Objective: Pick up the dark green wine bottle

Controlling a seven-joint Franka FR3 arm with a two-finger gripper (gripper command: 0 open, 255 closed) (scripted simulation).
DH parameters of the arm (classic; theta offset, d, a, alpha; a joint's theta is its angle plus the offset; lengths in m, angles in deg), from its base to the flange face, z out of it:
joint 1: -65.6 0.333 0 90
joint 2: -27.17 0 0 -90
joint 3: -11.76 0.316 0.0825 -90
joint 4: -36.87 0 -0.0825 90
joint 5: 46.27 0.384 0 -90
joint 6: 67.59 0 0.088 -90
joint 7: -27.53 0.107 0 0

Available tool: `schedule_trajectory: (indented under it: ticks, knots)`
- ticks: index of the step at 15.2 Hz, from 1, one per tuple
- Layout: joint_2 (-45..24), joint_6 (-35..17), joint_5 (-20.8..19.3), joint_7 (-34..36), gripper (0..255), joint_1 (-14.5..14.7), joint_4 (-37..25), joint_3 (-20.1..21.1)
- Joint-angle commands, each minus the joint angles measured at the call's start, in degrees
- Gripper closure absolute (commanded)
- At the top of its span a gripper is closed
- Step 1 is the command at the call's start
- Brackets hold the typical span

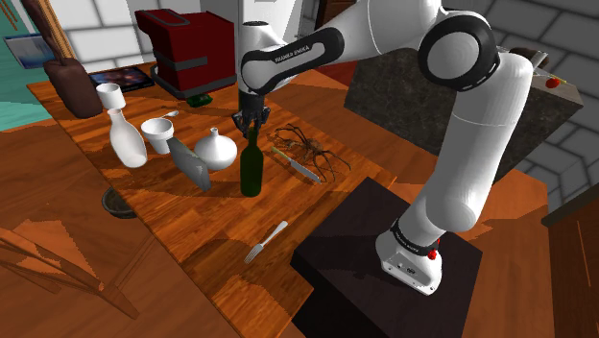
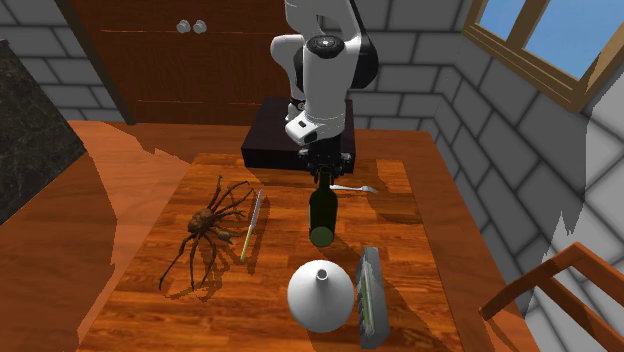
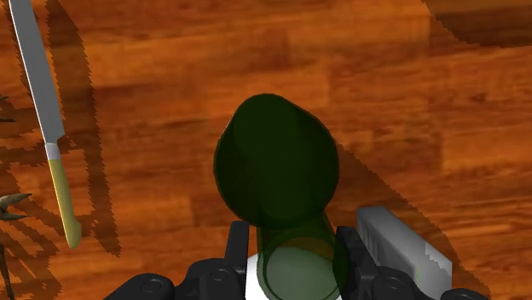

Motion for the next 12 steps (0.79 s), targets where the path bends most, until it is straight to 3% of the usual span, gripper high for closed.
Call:
schedule_trajectory:
  ticks: [1, 5, 12]
  knots:
    - [0.0, 0.0, 0.0, 0.0, 255, 0.0, 0.1, 0.0]
    - [-0.1, 0.0, 0.0, 0.0, 255, 0.0, 0.0, 0.0]
    - [2.2, 4.7, 0.2, 0.0, 255, 0.0, -2.4, 0.1]
